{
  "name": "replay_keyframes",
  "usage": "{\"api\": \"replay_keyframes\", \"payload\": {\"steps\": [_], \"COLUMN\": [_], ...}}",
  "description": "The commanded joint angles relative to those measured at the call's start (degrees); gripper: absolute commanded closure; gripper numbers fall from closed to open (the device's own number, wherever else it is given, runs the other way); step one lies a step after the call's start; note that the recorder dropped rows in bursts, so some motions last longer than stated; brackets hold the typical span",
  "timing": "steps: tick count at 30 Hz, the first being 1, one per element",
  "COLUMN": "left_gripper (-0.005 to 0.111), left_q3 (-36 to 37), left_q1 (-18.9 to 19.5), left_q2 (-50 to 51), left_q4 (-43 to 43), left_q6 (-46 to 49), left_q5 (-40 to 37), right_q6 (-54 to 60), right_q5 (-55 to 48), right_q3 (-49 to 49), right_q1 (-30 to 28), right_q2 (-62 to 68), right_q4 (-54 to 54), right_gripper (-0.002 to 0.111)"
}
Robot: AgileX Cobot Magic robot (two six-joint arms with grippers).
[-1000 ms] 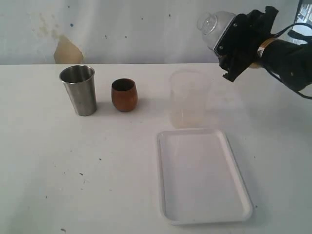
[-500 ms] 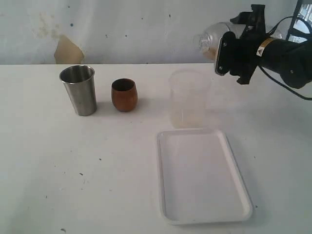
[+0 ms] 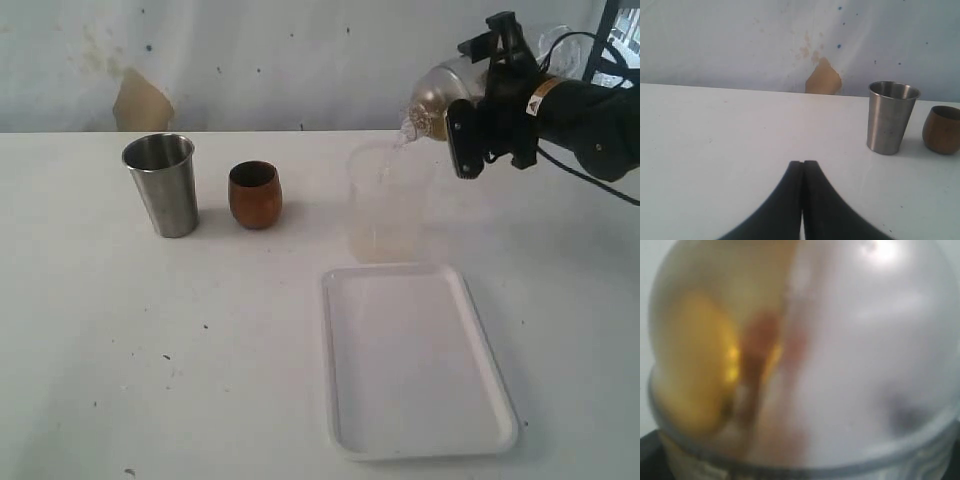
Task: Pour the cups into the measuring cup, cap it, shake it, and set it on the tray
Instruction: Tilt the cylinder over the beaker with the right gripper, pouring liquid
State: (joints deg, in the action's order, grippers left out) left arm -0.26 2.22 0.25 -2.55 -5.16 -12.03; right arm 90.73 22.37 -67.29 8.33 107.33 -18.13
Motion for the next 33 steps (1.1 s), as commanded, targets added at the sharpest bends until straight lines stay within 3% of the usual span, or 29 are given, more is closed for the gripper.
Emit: {"api": "replay_keyframes", "payload": {"steps": [1, 5, 33], "left_gripper": [0.107, 0.107, 0.107], "left_q3": [0.3, 0.3, 0.3], "left_q1": [0.0, 0.0, 0.0], "left_q2": [-0.2, -0.2, -0.2], "left_q4": [-0.1, -0.1, -0.1], "left_q6": [0.0, 0.0, 0.0], "left_q5": [0.5, 0.5, 0.5], "right_q6": [2.7, 8.4, 16.5], "right_q5": [6.6, 7.3, 12.0], "right_q3": [-0.9, -0.9, -0.9], "right_q1": [-0.4, -0.4, -0.4], "right_q2": [-1.1, -1.8, -3.2], "right_q4": [0.3, 0.3, 0.1], "right_gripper": [0.108, 0.108, 0.108]}}
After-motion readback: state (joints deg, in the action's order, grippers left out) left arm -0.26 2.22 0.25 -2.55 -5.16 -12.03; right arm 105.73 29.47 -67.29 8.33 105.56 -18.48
